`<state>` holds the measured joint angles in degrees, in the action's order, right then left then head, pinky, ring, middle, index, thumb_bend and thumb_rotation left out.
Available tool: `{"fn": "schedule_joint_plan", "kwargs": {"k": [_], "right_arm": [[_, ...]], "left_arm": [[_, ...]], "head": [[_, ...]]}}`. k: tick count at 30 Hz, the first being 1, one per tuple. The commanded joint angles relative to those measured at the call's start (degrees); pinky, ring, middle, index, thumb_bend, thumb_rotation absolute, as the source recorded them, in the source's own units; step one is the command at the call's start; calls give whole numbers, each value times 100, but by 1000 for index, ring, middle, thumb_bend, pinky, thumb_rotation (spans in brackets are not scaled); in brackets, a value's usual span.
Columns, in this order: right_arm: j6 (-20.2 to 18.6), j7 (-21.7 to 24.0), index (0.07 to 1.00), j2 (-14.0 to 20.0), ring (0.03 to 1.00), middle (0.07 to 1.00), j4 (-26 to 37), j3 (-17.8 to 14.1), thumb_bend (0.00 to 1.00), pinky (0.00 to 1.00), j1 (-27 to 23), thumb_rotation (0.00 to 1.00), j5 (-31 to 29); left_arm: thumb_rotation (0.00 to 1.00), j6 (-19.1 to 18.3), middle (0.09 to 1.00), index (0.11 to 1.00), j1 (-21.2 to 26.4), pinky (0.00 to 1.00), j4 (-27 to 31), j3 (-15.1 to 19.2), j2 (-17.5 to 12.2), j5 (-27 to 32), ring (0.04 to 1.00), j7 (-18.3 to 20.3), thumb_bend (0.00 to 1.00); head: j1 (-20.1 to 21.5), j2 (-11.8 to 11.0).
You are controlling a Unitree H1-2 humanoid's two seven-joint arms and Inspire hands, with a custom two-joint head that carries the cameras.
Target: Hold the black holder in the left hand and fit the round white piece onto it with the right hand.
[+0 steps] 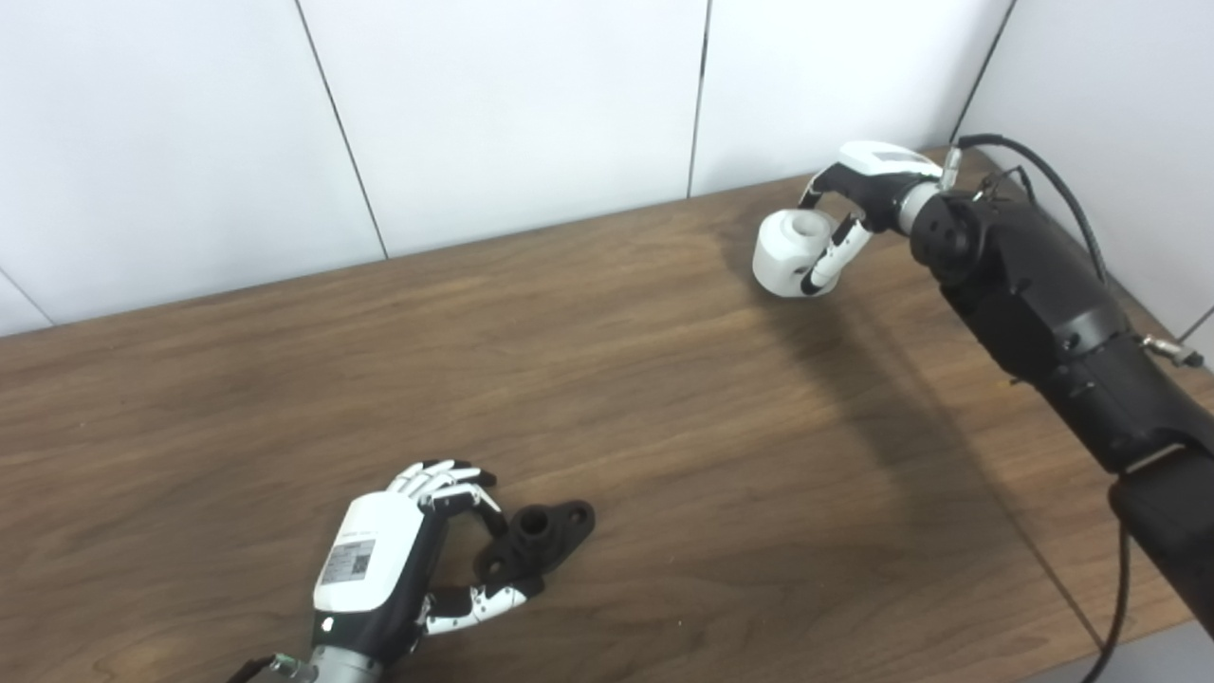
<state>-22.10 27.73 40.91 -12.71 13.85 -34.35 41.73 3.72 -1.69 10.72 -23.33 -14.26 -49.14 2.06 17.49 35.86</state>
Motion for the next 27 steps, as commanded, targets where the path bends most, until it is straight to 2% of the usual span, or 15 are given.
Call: {"fn": "schedule_joint_plan", "kwargs": {"k": [1,6,7,8,10,18,23,27], "right_arm": [[130,-192,663,183,992,902,76,-70,831,1000,-272,221,42],[170,-237,615,223,989,882,89,-128,800,1000,-263,210,-24],[185,-242,543,235,991,879,86,-125,637,1000,-267,175,-24],[192,-239,518,244,991,877,78,-124,582,1000,-274,163,-26],[192,-224,498,261,997,878,62,-118,536,1000,-288,153,-20],[207,-252,492,299,999,872,114,-143,523,1000,-254,149,-32],[551,-617,488,275,944,817,113,-260,523,898,-158,137,-130],[705,-773,488,278,931,801,149,-248,522,933,-131,138,-90]], "left_arm": [[52,-167,760,485,-98,868,-171,-90,-52,-173,827,275,523],[52,-174,761,485,-99,864,-170,-87,-48,-180,827,278,523],[52,-182,761,485,-95,864,-169,-87,-47,-181,827,289,523],[52,-181,762,485,-94,865,-173,-83,-43,-169,828,286,523],[52,-180,760,485,-93,865,-176,-80,-35,-171,826,272,523],[52,-170,761,485,-97,864,-183,-81,-37,-179,825,260,523],[53,-191,761,485,-94,867,-179,-81,-33,-198,825,268,523],[52,-188,761,485,-80,866,-194,-86,-31,-200,825,272,523]], "head": [[8,2],[7,11],[13,14],[13,14],[5,17],[2,21],[2,21],[-10,7]]}}
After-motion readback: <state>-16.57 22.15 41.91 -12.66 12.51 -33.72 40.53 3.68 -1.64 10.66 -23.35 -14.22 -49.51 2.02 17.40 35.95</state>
